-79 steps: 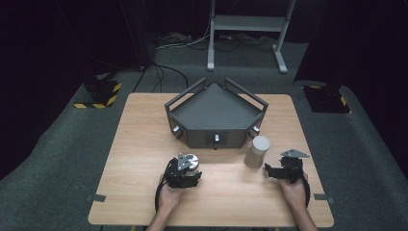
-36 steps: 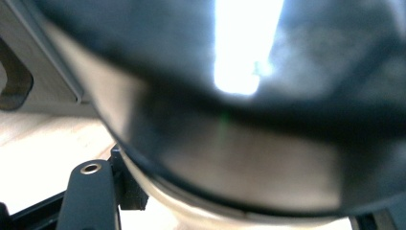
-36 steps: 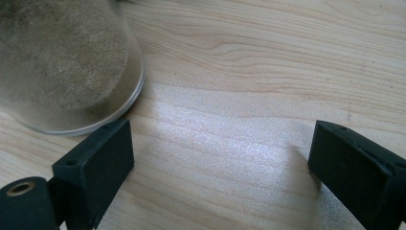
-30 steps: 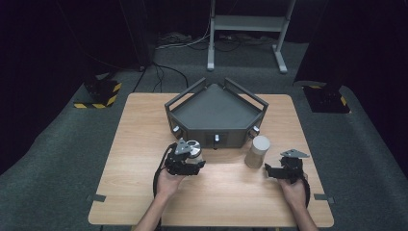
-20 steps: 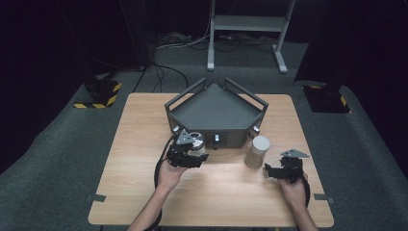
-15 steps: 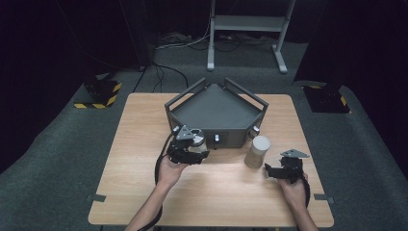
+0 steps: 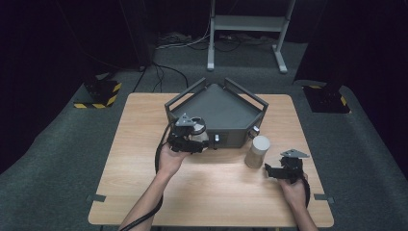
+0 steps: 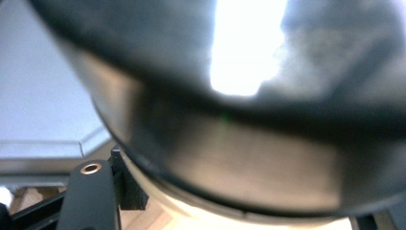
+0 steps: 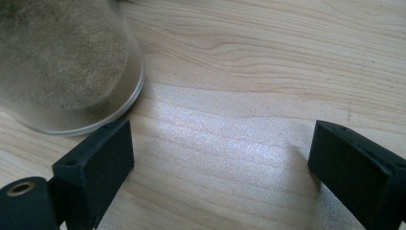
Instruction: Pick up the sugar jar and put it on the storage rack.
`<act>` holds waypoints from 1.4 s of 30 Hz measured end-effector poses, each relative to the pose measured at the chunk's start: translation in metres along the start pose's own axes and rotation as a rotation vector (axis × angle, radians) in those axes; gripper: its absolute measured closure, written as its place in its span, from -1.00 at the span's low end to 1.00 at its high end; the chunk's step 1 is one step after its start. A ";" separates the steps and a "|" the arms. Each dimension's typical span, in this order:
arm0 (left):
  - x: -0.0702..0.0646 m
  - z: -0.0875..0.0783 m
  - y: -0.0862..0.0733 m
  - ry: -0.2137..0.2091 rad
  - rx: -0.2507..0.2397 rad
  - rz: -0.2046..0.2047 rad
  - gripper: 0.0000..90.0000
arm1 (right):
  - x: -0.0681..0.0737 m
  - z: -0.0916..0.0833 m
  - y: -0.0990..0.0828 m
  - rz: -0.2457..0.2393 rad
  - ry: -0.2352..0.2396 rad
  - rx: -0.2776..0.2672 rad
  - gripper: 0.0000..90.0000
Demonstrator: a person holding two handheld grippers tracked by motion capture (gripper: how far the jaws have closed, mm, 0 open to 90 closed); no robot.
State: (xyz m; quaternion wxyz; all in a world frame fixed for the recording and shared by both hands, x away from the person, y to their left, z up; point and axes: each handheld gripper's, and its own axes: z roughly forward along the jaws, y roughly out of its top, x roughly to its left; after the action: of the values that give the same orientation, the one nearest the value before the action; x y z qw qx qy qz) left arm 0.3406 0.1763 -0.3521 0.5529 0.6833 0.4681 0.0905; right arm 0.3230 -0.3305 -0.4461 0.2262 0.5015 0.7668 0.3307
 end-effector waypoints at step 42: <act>-0.009 0.052 0.048 0.177 -0.034 0.036 -0.30 | 0.000 0.000 0.000 0.004 0.002 0.000 -0.82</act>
State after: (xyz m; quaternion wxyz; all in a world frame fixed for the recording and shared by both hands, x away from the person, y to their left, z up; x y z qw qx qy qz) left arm 0.3952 0.1368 -0.3273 0.5193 0.6715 0.5011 0.1684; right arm 0.3231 -0.3309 -0.4461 0.2249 0.5025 0.7661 0.3317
